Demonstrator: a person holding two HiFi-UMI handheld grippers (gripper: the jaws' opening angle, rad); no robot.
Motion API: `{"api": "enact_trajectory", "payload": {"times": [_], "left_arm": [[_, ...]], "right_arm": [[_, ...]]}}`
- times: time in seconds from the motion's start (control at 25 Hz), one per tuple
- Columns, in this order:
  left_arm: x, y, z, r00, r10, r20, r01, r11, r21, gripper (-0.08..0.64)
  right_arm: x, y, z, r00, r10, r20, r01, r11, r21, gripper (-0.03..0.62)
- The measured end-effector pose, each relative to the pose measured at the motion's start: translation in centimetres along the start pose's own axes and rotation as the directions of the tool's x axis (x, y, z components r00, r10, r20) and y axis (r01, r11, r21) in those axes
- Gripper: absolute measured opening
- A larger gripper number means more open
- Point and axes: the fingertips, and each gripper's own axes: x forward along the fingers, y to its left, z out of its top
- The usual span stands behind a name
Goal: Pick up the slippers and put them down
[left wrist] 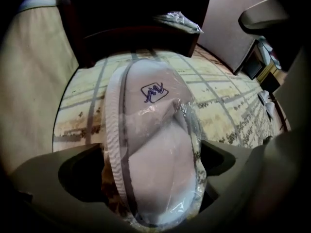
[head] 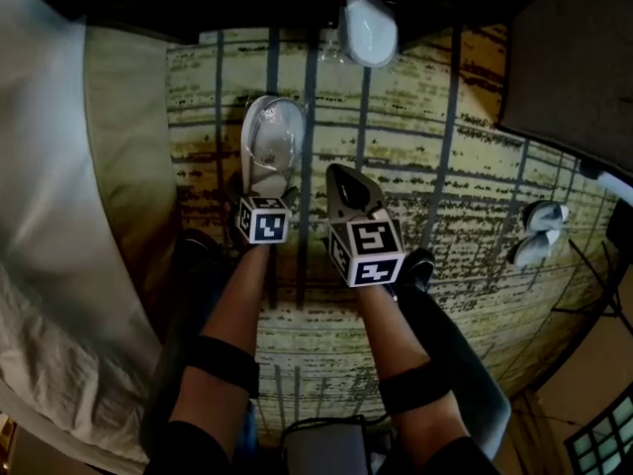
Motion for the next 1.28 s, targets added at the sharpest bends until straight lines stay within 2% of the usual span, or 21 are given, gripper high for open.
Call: {"api": "enact_trajectory", "payload": {"times": [0.08, 0.24, 0.4, 0.56, 0.8, 0.96, 1.28], "left_arm": [[0.4, 0.0, 0.3, 1.000, -0.016, 0.002, 0.016, 1.000, 0.007, 0.602], [-0.5, 0.2, 0.6, 0.998, -0.049, 0.026, 0.049, 0.999, -0.019, 0.432], [-1.2, 0.1, 0.7, 0.991, -0.119, 0.065, 0.120, 0.993, -0.006, 0.365], [-2.2, -0.1, 1.2, 0.978, -0.190, 0.091, 0.190, 0.982, 0.007, 0.331], [-3.6, 0.3, 1.3, 0.961, -0.244, 0.130, 0.253, 0.965, -0.062, 0.267], [-5.6, 0.4, 1.1, 0.946, -0.286, 0.152, 0.298, 0.952, -0.068, 0.250], [-12.1, 0.9, 5.5, 0.919, -0.325, 0.225, 0.349, 0.934, -0.075, 0.241]], "right_arm": [[0.2, -0.2, -0.2, 1.000, -0.002, -0.002, 0.002, 1.000, 0.001, 0.000], [0.2, -0.2, -0.5, 1.000, -0.005, -0.008, 0.005, 1.000, -0.001, 0.001], [0.5, 0.2, -0.1, 1.000, -0.004, -0.006, 0.004, 1.000, -0.001, 0.000], [0.9, 0.6, 0.5, 1.000, 0.000, 0.002, 0.000, 1.000, 0.001, 0.000], [0.4, 1.2, 0.8, 1.000, -0.002, -0.007, 0.002, 1.000, 0.000, 0.000], [-1.0, 2.0, 1.6, 1.000, -0.006, -0.018, 0.006, 1.000, 0.000, 0.000], [-4.0, 3.7, 5.5, 1.000, -0.012, -0.014, 0.012, 1.000, -0.006, 0.000]]}}
